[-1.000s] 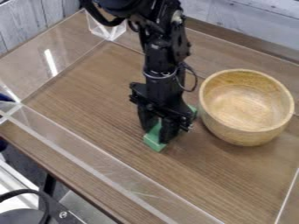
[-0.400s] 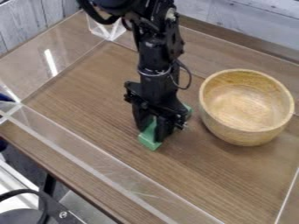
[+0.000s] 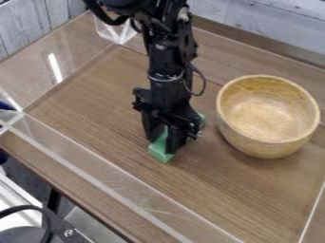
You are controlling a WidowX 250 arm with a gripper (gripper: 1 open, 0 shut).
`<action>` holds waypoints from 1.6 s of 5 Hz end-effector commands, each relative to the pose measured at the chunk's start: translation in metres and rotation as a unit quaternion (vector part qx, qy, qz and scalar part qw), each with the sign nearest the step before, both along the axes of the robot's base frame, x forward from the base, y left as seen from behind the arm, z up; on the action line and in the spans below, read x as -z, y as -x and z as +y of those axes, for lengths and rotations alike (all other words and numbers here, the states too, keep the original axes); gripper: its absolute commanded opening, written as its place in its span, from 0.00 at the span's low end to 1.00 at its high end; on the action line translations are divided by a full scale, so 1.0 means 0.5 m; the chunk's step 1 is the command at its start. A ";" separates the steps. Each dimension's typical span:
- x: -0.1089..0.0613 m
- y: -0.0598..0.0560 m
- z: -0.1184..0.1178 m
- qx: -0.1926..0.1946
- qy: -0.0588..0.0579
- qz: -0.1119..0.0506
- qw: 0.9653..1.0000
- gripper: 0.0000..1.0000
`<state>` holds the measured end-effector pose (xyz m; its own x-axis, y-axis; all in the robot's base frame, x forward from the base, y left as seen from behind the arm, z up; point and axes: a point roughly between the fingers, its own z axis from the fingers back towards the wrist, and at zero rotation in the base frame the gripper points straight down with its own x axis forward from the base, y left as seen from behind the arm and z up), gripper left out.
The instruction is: Remove the green block from inside the brown bowl and put it on the table
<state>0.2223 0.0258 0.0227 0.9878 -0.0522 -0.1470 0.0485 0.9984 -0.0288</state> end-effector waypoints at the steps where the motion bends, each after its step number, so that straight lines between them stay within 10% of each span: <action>1: 0.004 0.005 0.019 -0.012 -0.001 0.008 1.000 0.00; 2: 0.003 0.006 0.020 -0.014 0.000 0.011 1.000 1.00; 3: -0.002 0.008 0.020 -0.015 0.002 0.013 1.000 1.00; 4: -0.005 0.005 0.021 -0.016 0.004 0.011 1.000 0.00; 5: -0.015 0.008 0.016 -0.017 0.006 0.010 1.000 1.00; 6: -0.024 0.010 0.012 -0.018 0.009 0.010 1.000 1.00; 8: -0.131 0.005 0.009 -0.025 0.012 -0.042 0.999 1.00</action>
<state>0.2118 0.0285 0.0774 0.9935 -0.0078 -0.1138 0.0011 0.9983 -0.0589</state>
